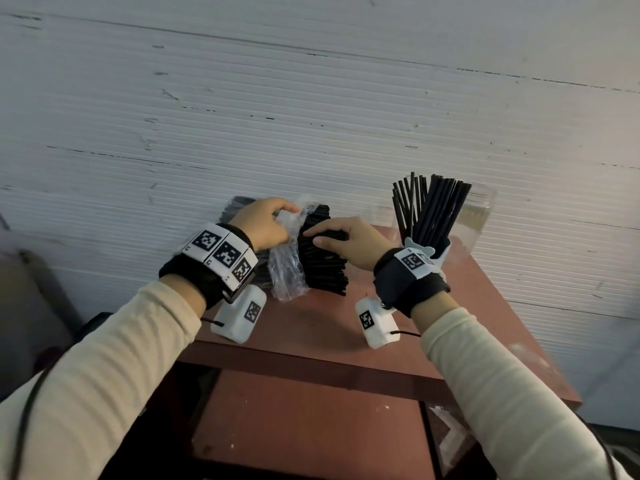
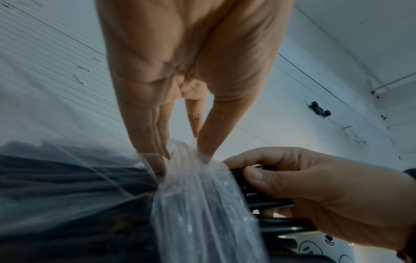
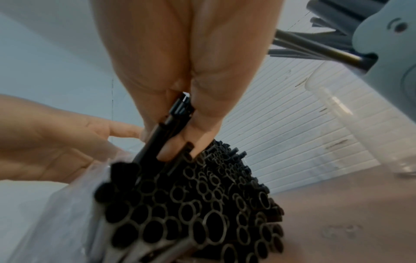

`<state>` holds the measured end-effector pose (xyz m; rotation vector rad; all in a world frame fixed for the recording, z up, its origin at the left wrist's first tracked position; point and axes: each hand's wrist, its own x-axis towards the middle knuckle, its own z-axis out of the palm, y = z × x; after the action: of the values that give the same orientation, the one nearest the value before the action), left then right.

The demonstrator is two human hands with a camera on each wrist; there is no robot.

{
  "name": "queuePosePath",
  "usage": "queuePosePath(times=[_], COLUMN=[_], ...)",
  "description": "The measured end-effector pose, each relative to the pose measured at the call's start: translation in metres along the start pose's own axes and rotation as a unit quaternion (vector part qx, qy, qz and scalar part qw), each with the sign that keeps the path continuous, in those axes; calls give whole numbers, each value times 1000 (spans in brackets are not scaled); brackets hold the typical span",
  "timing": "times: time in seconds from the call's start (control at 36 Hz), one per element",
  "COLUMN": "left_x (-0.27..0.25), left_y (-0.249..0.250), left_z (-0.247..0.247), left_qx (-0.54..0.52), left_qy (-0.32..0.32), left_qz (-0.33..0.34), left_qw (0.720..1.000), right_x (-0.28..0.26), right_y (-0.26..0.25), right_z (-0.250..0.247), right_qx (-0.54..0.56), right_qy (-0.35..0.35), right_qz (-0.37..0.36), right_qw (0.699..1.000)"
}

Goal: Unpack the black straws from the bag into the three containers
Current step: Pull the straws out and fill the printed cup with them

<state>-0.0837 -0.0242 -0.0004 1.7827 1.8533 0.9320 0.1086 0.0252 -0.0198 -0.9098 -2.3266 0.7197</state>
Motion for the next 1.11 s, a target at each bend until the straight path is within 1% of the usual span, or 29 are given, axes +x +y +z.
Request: queuePosePath(times=[0.11,0.19,0.31,0.47,0.53,0.61,0.64,0.67,0.72,0.78,0.83,0.94,1.03,1.11], left_x=[0,0,0,1,1,-2,-3,-4,-6,-4,1,12,15,18], left_y=[-1,-2,-3,-3,0,11,16,20,28,33,37,44,50,57], left_z=[-1,0,2,6,9,15,18,21,29,38,47,61,67,73], left_qx=[-10,-11,-12,15,36,49,49,55,84,114,135,200,199,188], left_qy=[6,10,16,26,48,95,92,75,17,-30,-58,-74,-64,-53], left_qz=[5,8,13,27,44,106,137,168,202,205,192,184,190,211], left_qw=[1000,1000,1000,999,997,989,985,981,976,972,970,960,959,958], right_x=[1,0,-3,-19,-25,-32,-33,-35,-39,-42,-46,-56,-65,-75], right_y=[1,2,6,11,11,10,9,7,4,2,3,0,0,0], right_z=[-2,-6,-15,-31,-36,-42,-44,-46,-50,-53,-57,-68,-76,-85], right_qx=[11,24,60,105,108,109,109,108,97,75,54,39,25,21], right_qy=[15,16,34,48,48,46,45,44,41,41,49,62,73,87], right_qz=[-2,7,22,37,37,34,34,33,26,19,23,26,24,22], right_qw=[1000,1000,997,993,992,992,992,993,994,996,997,997,997,996])
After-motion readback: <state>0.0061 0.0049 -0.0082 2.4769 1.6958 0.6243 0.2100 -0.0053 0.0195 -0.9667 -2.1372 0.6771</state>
